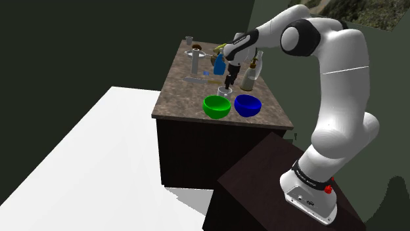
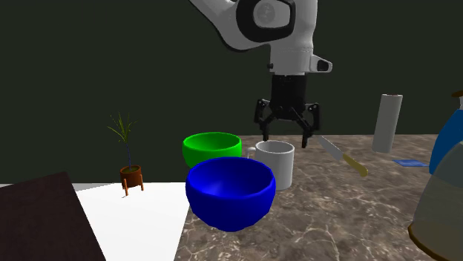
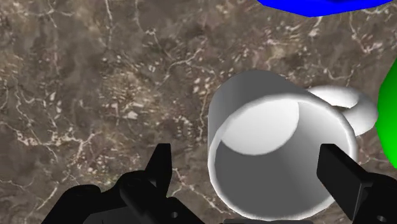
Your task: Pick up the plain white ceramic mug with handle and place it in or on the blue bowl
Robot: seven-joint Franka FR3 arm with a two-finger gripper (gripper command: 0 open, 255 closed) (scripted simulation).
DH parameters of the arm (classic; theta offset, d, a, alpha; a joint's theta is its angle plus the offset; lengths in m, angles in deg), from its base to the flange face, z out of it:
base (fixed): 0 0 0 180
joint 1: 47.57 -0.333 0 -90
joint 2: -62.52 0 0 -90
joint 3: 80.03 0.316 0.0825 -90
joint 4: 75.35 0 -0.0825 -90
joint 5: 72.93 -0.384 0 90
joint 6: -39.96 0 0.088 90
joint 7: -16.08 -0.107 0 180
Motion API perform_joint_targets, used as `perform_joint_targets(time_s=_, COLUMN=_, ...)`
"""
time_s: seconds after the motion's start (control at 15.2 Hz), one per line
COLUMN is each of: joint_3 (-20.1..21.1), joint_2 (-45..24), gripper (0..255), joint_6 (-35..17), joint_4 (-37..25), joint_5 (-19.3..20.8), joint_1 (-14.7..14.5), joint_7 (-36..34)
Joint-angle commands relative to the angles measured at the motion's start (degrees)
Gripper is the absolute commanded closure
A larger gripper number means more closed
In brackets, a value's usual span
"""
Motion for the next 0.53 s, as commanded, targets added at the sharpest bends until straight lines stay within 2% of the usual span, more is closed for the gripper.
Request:
perform_joint_targets(time_s=0.0, joint_3=0.3, joint_2=-4.2, gripper=0, joint_6=1.0, joint_4=-5.5, joint_5=-0.6, joint_1=1.2, joint_7=0.9)
perform_joint_targets(time_s=0.46, joint_3=0.8, joint_2=-7.4, gripper=0, joint_6=-2.5, joint_4=-5.2, joint_5=-1.2, joint_1=1.5, joint_7=1.3)
